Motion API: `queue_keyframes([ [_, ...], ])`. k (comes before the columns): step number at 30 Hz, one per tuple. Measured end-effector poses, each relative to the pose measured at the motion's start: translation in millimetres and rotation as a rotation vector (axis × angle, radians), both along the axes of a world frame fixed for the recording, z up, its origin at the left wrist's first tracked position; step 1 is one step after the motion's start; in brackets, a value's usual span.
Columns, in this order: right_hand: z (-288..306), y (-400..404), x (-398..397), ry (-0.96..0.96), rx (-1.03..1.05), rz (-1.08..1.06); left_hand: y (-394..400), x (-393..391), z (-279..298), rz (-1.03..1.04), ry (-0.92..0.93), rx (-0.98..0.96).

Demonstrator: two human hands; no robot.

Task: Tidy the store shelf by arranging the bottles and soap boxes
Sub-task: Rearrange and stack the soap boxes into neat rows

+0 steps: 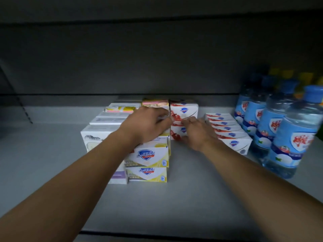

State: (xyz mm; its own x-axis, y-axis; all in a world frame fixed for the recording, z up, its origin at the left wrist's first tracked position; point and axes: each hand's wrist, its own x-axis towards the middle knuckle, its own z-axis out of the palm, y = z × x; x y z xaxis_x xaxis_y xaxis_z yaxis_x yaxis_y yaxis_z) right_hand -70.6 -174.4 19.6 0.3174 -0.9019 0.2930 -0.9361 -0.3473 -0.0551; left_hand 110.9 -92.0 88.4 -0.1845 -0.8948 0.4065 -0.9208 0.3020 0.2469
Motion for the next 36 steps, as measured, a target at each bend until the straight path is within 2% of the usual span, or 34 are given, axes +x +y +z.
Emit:
queue_keyframes([
  [9, -2.5, 2.8, 3.0, 0.026, -0.095, -0.132, -1.0, -0.3, 0.1, 0.006, -0.032, 0.012],
  [14, 16.8, 22.0, -6.6, -0.132, -0.210, -0.114, 1.1, -1.3, 1.2, -0.005, -0.028, 0.021],
  [18, 25.9, 44.6, -23.1, -0.454, -0.292, -0.039, 2.2, -1.8, 5.1, -0.014, -0.072, -0.016],
  [20, 24.8, 53.4, -31.6, -0.672, -0.243, 0.011, 4.0, -4.5, 8.9, -0.031, -0.150, -0.061],
  [23, 24.5, 62.3, -41.9, -1.108, -0.078, 0.125, 3.2, -13.8, 16.2, -0.052, -0.222, -0.129],
  [25, 24.3, 65.9, -46.7, -1.313, 0.013, 0.211, 0.4, -24.1, 18.7, -0.085, -0.108, -0.108],
  [28, 23.2, 65.0, -53.0, -1.469, 0.102, 0.286, -7.7, -43.4, 19.9, -0.224, 0.180, 0.006],
  [31, 20.7, 62.4, -59.6, -1.477, 0.084, 0.280, -20.8, -57.8, 17.6, -0.328, 0.308, 0.029],
  [36, 14.0, 64.2, -72.1, -1.409, 0.154, 0.376, -34.5, -62.0, 6.6, -0.338, 0.748, 0.185],
])
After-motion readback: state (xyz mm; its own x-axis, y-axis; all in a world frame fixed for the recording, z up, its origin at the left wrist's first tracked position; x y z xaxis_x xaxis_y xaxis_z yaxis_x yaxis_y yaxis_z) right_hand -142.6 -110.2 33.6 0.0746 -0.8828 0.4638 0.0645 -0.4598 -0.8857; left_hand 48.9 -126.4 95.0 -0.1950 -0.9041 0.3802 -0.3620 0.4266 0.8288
